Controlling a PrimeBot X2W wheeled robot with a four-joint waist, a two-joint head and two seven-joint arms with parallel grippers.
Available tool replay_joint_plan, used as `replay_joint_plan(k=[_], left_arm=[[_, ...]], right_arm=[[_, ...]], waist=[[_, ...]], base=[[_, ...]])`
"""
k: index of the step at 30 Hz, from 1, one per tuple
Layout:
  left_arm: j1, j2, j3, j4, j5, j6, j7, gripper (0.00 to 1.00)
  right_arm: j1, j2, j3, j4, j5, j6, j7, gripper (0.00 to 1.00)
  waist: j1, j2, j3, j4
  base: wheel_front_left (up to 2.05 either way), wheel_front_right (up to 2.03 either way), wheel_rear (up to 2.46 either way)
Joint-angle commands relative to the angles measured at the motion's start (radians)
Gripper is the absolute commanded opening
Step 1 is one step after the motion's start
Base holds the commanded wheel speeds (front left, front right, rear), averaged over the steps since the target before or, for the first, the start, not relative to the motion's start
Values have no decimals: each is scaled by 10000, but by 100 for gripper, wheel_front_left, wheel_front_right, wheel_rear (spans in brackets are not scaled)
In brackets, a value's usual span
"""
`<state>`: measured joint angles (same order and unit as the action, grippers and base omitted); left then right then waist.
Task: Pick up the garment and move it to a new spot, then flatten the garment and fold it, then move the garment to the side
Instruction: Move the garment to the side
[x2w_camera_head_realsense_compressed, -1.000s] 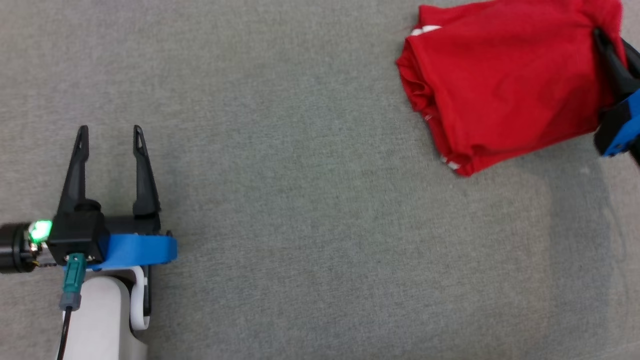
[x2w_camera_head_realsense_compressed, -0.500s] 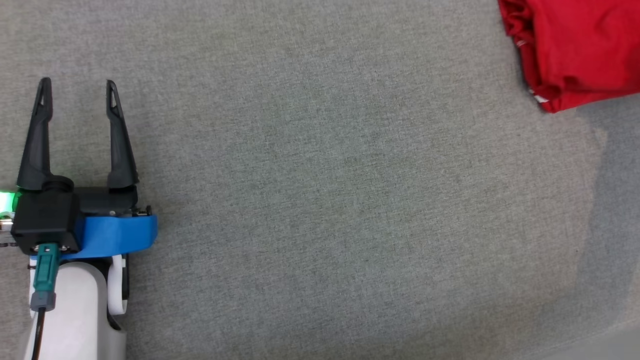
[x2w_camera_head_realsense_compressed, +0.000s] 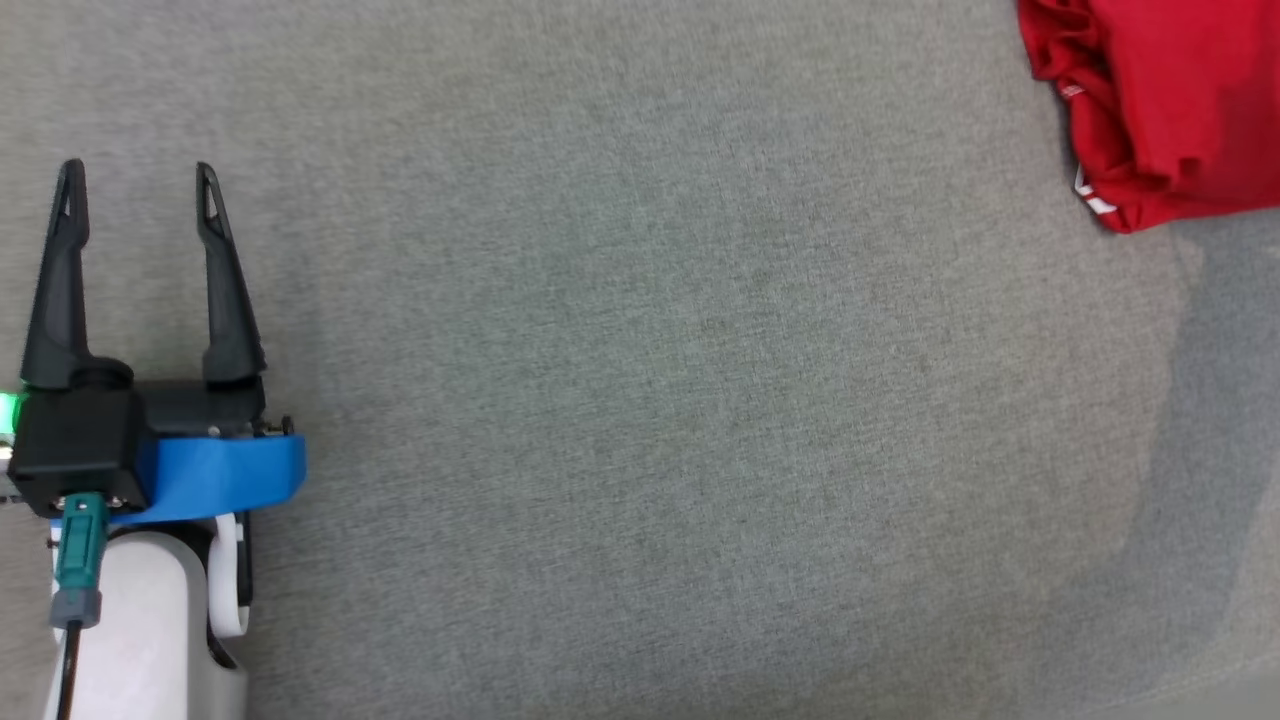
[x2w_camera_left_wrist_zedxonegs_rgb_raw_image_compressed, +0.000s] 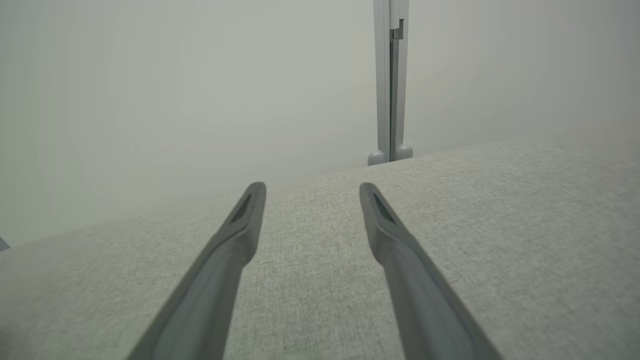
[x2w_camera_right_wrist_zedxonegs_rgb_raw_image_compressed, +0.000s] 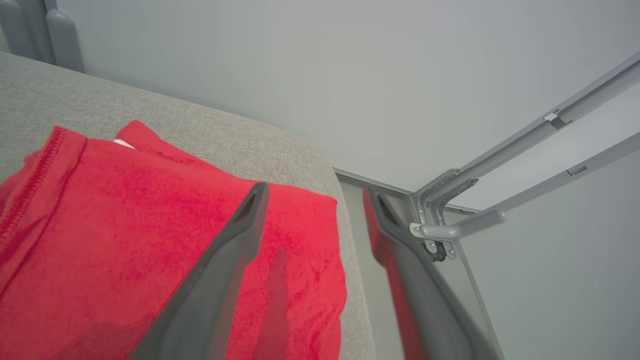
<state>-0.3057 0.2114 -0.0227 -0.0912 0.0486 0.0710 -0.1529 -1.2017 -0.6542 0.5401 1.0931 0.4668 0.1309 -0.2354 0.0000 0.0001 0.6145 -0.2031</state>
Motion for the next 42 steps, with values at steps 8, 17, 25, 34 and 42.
replay_joint_plan(k=[8, 17, 25, 34, 42], left_arm=[[724, -277, -42, 879, -488, 78, -519, 100], [1796, -535, -80, 2031, -1080, -60, -912, 100], [2214, -690, -119, 2660, -1353, -135, -1034, 100], [2564, -745, -115, 3178, -1590, -161, -1105, 100], [2813, -696, -14, 3447, -1751, -234, -1124, 100]], right_arm=[[598, 335, -601, -812, -164, -2, -299, 100], [4478, 1728, -2591, -4576, -968, -2, -301, 100], [7261, 3212, -3633, -6137, -1448, -2, -303, 100], [9781, 4333, -4486, -7461, -1869, -2, -303, 100], [11240, 5158, -5171, -8415, -2379, 0, -304, 100]], waist=[[0, -1, -1445, 382], [0, -1, -3381, 1136], [0, -1, -4254, 1548], [0, -1, -4891, 1791], [0, -1, -5353, 1966]], base=[[0, 0, 0], [0, 0, 0], [0, 0, 0], [0, 0, 0], [0, 0, 0]])
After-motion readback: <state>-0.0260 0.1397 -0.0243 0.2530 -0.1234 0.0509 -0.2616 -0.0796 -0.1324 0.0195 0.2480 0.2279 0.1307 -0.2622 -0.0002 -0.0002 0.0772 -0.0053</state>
